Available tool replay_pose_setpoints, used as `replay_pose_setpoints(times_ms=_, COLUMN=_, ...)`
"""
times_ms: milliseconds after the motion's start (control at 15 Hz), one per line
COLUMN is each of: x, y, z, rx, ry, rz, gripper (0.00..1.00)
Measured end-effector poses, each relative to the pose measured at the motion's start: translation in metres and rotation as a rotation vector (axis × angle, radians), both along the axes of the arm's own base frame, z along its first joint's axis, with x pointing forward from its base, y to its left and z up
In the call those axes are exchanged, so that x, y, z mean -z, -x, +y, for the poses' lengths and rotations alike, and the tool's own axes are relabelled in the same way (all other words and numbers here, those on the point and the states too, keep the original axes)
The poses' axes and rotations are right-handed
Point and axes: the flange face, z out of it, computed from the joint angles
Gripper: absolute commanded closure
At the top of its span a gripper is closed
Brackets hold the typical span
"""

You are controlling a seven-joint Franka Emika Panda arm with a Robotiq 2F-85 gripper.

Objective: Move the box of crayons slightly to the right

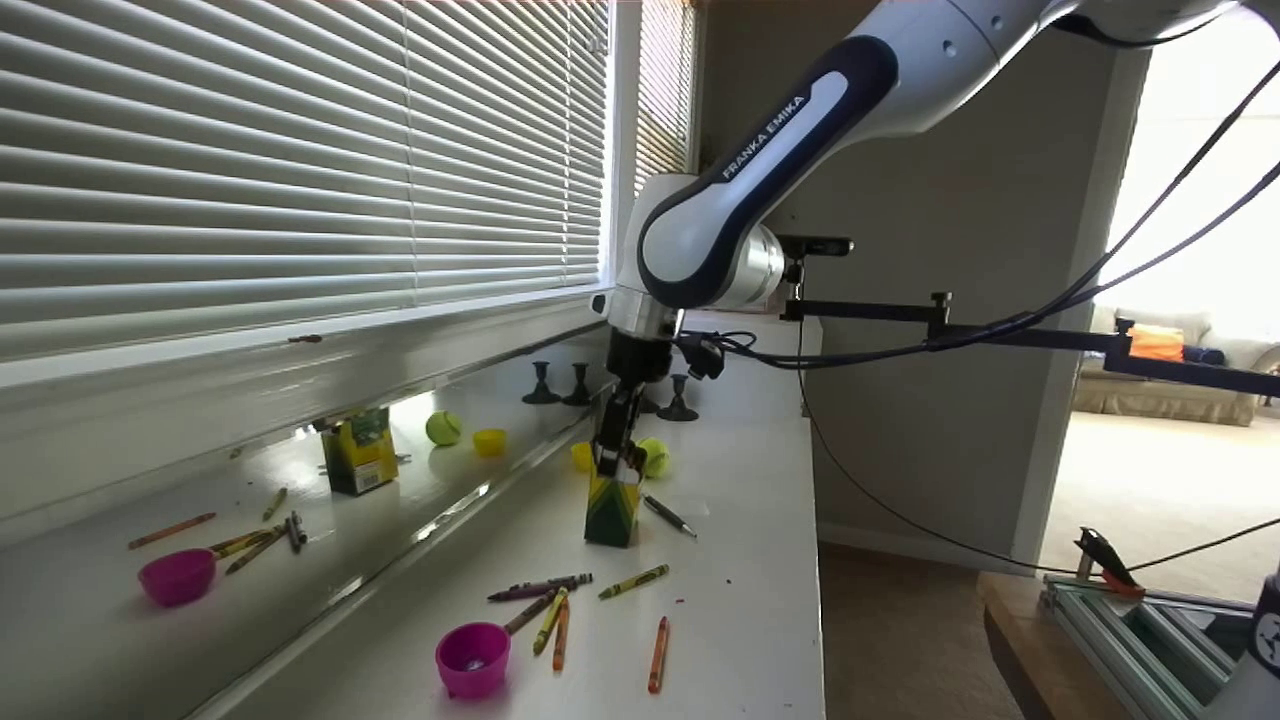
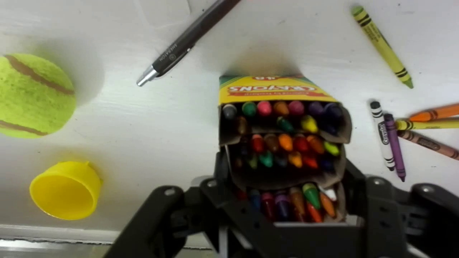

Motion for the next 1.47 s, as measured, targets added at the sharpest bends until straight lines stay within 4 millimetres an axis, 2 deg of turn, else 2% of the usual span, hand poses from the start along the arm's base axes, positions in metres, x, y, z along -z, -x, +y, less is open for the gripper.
replay_pose_setpoints(times_ms=667, x=0.000, y=0.022, z=-0.058, rx=0.067, ry=0.012, rz=0.016, gripper=0.55)
replay_pose_setpoints(times_ms=1200, x=0.000, y=0.031, z=-0.089, rx=0.075, ry=0.017, rz=0.023, gripper=0.55)
replay_pose_setpoints(times_ms=1267, x=0.000, y=0.032, z=-0.093, rx=0.074, ry=0.017, rz=0.023, gripper=0.52)
replay_pose_setpoints(times_ms=1333, x=0.000, y=0.033, z=-0.097, rx=0.072, ry=0.016, rz=0.024, gripper=0.34)
replay_pose_setpoints(times_ms=1400, x=0.000, y=0.033, z=-0.101, rx=0.070, ry=0.016, rz=0.027, gripper=0.08)
replay_pose_setpoints(times_ms=1467, x=0.000, y=0.033, z=-0.104, rx=0.066, ry=0.015, rz=0.031, gripper=0.06)
